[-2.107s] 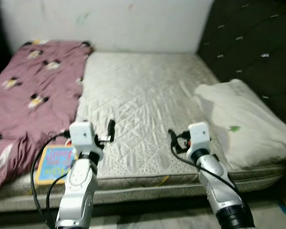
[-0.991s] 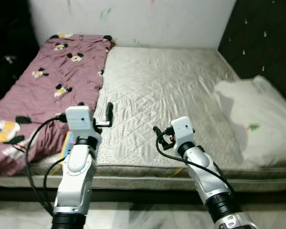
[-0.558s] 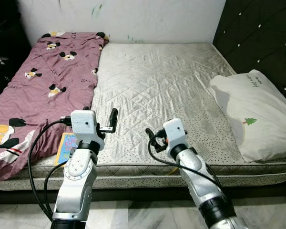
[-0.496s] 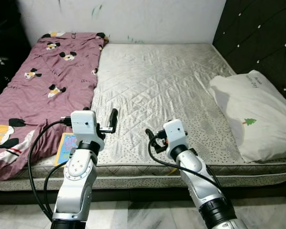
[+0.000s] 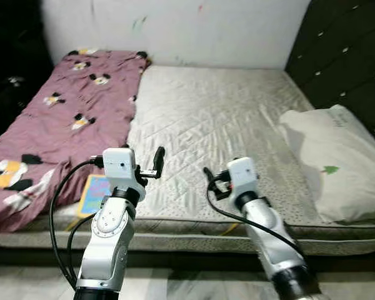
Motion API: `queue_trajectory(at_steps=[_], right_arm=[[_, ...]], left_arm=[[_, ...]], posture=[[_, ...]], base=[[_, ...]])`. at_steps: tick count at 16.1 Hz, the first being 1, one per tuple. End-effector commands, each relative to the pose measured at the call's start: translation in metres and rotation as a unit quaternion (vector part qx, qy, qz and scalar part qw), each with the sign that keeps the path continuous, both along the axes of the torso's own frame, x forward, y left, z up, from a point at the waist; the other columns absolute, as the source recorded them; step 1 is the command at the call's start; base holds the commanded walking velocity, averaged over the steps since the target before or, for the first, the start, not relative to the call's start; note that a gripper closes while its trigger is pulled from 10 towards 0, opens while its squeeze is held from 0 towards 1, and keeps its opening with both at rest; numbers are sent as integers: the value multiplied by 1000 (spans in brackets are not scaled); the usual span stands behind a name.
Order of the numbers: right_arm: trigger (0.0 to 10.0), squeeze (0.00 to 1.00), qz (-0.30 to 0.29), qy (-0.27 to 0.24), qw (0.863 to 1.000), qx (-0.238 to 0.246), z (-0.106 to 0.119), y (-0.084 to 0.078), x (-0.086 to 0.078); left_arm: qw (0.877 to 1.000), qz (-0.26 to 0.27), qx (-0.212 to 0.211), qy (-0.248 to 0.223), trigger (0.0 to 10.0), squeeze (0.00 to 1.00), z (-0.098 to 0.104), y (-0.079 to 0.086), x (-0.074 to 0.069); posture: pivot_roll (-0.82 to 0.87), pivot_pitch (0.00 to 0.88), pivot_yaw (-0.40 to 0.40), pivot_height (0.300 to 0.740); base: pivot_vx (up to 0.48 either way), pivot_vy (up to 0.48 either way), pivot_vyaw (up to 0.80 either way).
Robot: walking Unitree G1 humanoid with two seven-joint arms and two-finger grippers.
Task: Clean up the room
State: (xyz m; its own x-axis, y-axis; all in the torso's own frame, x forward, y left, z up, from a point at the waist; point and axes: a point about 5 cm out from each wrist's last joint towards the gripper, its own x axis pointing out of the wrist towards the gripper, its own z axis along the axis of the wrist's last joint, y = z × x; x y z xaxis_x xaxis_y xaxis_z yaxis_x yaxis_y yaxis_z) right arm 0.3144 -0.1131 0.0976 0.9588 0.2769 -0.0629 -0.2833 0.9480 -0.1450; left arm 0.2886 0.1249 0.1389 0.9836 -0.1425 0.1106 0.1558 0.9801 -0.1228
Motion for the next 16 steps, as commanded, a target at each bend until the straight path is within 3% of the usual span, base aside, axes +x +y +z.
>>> queue_trajectory(at_steps=[1, 5, 16], right_arm=[[10000, 0, -20, -20, 999, 15, 13, -12, -1], [10000, 0, -29, -21, 999, 12, 12, -24, -12], [10000, 0, -54, -16, 998, 22, 13, -26, -15]], left_arm=[[1000, 14, -1, 0, 10000, 0, 1, 8, -5], [999, 48, 19, 17, 10000, 0, -10, 24, -15], [998, 45, 27, 24, 10000, 0, -10, 18, -14]], posture=[[-24, 0, -39, 740], [-25, 10, -37, 740], [-31, 19, 6, 740]], base=[[300, 0, 0], [143, 0, 0], [0, 0, 0]])
